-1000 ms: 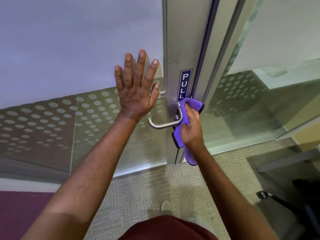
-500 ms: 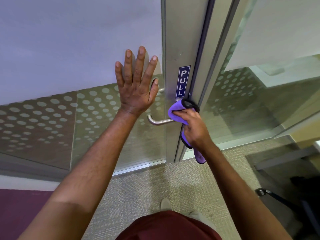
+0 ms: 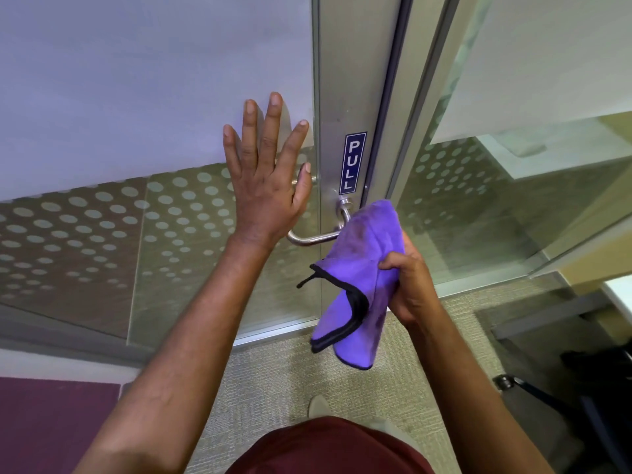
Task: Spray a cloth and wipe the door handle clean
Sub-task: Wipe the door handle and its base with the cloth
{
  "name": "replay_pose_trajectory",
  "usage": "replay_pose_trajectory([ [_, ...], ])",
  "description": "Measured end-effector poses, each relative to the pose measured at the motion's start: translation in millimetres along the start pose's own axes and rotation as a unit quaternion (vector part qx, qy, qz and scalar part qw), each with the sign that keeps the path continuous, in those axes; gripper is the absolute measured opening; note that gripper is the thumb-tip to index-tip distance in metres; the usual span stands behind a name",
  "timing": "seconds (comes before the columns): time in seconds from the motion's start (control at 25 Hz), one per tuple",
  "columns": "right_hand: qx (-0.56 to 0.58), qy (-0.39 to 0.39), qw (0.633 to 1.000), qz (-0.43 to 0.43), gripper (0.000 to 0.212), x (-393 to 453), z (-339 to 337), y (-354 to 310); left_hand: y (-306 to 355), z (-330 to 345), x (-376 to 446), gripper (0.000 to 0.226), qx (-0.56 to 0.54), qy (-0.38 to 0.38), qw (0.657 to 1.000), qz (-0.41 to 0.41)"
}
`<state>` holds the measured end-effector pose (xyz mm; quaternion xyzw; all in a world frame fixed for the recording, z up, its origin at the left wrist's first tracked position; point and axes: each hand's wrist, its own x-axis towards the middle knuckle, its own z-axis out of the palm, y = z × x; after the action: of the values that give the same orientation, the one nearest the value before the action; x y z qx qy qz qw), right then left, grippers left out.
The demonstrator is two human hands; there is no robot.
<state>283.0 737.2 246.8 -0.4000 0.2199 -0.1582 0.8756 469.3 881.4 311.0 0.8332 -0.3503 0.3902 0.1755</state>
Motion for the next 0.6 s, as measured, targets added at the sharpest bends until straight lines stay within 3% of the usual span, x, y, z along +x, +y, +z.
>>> replay_pose_trajectory([
  [0.16,0.142,0.031,0.987,0.065,0.030,-18,-1,-10,39,-16,-33,0.039,-0.162,-0.042,0.979,-0.121],
  [0.36,0.154,0.023,0.987,0.028,0.030,-36,-4,-28,80,-31,-90,0.025,-0.355,-0.070,0.898,-0.248],
  [0.4,0.165,0.027,0.986,0.019,0.032,-38,-7,-31,90,-35,-97,0.031,-0.388,-0.095,0.873,-0.280],
  [0.48,0.175,0.041,0.984,0.008,0.034,-43,-16,-39,108,-44,-105,0.050,-0.471,-0.192,0.785,-0.354],
  [0.6,0.190,0.030,0.981,-0.011,0.034,-52,-24,-56,132,-52,-109,0.066,-0.559,-0.365,0.651,-0.361],
])
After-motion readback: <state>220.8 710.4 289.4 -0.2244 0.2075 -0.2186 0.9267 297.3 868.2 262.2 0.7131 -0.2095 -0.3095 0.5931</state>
